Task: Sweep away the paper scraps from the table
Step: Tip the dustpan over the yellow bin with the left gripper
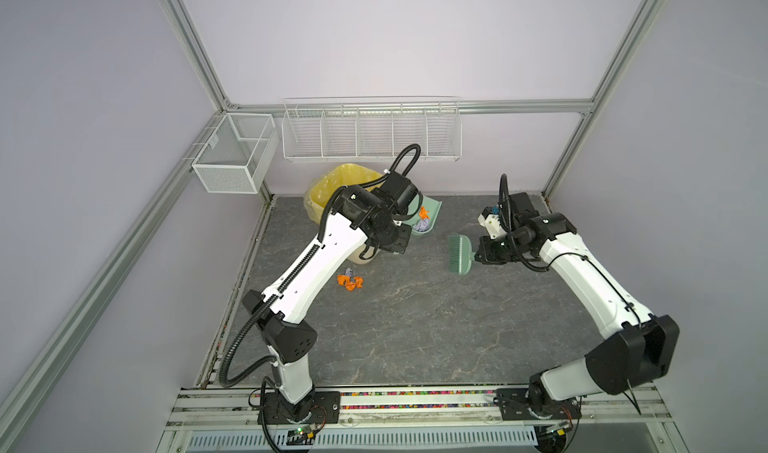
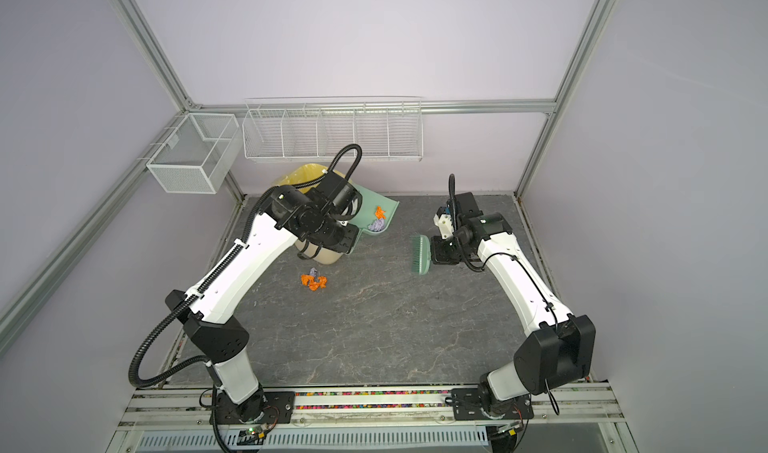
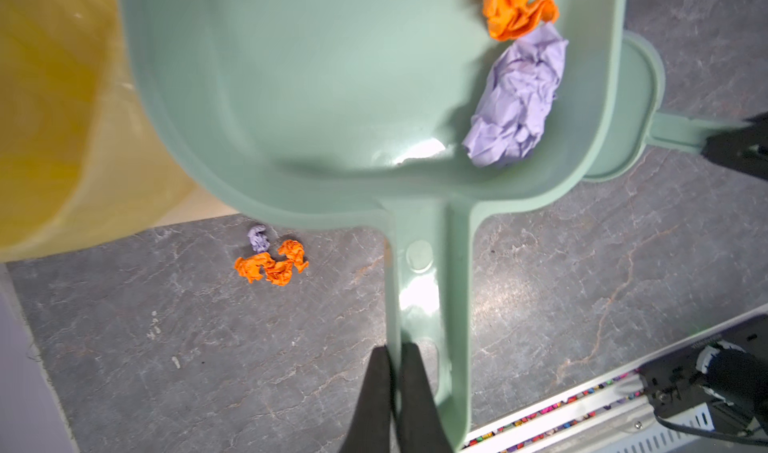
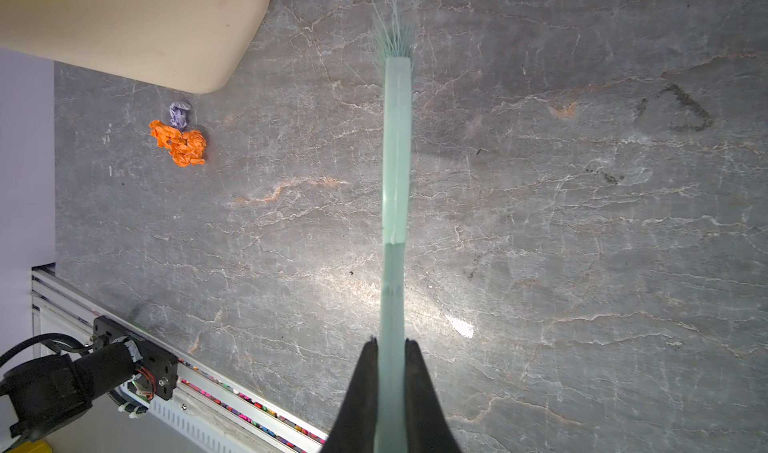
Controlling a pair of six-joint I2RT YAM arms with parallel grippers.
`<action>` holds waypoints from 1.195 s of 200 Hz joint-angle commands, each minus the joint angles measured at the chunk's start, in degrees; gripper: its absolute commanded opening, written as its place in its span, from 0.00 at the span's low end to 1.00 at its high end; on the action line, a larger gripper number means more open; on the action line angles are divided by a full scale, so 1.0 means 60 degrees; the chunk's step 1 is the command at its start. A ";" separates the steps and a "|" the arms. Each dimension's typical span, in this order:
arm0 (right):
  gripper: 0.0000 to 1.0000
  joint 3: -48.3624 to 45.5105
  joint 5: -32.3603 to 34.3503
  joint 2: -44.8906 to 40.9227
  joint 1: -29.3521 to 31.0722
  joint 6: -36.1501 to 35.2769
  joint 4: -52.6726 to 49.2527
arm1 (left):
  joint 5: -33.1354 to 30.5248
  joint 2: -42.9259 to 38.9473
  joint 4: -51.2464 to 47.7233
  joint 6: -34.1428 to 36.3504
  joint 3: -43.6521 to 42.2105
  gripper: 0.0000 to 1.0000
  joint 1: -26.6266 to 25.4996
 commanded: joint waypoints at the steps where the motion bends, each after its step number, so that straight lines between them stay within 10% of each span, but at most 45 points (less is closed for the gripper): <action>1: 0.07 -0.0082 -0.0395 -0.0310 -0.0034 0.0204 0.0279 | -0.0677 0.0388 -0.1187 0.0133 0.1076 0.00 0.0181; 126: 0.07 -0.0098 -0.0277 -0.0147 -0.0028 0.0349 0.0936 | -0.2907 0.0133 -0.1339 0.0081 0.1923 0.00 0.1455; 239: 0.07 -0.0920 0.0121 -0.0704 0.0017 0.0530 0.1682 | -0.4309 -0.1124 0.1152 0.0919 -0.1152 0.00 0.2332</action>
